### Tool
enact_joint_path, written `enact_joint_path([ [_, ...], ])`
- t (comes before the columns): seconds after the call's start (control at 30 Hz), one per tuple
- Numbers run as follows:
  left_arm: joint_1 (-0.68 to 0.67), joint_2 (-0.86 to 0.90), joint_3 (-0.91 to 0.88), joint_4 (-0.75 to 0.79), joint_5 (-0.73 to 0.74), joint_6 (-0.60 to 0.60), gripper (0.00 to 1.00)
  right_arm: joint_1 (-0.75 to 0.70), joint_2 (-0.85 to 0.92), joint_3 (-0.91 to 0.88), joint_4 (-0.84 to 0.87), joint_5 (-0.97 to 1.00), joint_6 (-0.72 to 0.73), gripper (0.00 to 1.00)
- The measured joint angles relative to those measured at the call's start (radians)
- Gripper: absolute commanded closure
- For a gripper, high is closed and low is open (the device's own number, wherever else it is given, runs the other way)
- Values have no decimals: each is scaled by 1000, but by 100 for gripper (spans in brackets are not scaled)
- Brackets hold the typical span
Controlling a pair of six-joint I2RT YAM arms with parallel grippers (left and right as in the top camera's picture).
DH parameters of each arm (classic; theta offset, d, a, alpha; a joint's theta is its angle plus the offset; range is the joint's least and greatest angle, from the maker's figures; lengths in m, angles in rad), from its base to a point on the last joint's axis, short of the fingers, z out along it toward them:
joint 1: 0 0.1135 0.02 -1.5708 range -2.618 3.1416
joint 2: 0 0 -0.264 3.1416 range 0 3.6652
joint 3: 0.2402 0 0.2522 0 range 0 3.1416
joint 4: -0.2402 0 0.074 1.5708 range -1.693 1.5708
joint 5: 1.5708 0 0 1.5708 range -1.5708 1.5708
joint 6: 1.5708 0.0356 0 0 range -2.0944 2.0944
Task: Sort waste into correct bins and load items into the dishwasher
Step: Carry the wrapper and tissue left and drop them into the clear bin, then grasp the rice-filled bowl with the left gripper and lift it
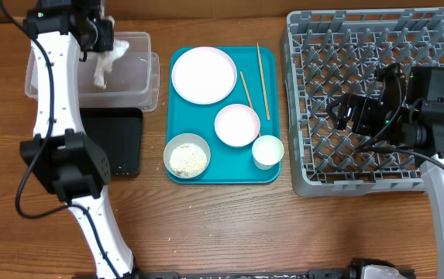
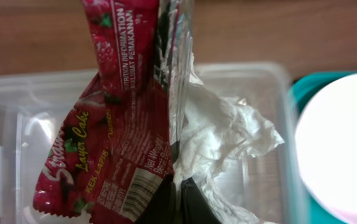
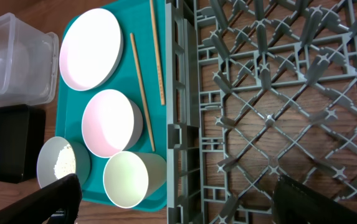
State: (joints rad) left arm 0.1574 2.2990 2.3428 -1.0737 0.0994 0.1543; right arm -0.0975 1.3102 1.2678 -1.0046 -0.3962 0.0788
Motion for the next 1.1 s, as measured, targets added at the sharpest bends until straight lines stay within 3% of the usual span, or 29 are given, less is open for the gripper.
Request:
enact_joint_path([
  [0.1,5,51,-12,-7,9,9,38,0,0,0,-1,0,0,0],
  [0.23,5,61,-9,-32,34,16,17,0,0,0,-2,0,0,0],
  [0.47,5,-16,113,-200,63,13,16,0,0,0,-2,0,0,0],
  [0.63,-2,-202,195,-339,99,13,25,0,0,0,-2,0,0,0],
  [0.83,-11,-426,232,-492,122,13,27,0,0,0,-14,0,0,0],
  [0.97,-14,-469,236,-609,165,13,30,0,0,0,-14,0,0,0],
  [1.1,-57,-464,179,-611,216,9,31,0,0,0,-14,0,0,0],
])
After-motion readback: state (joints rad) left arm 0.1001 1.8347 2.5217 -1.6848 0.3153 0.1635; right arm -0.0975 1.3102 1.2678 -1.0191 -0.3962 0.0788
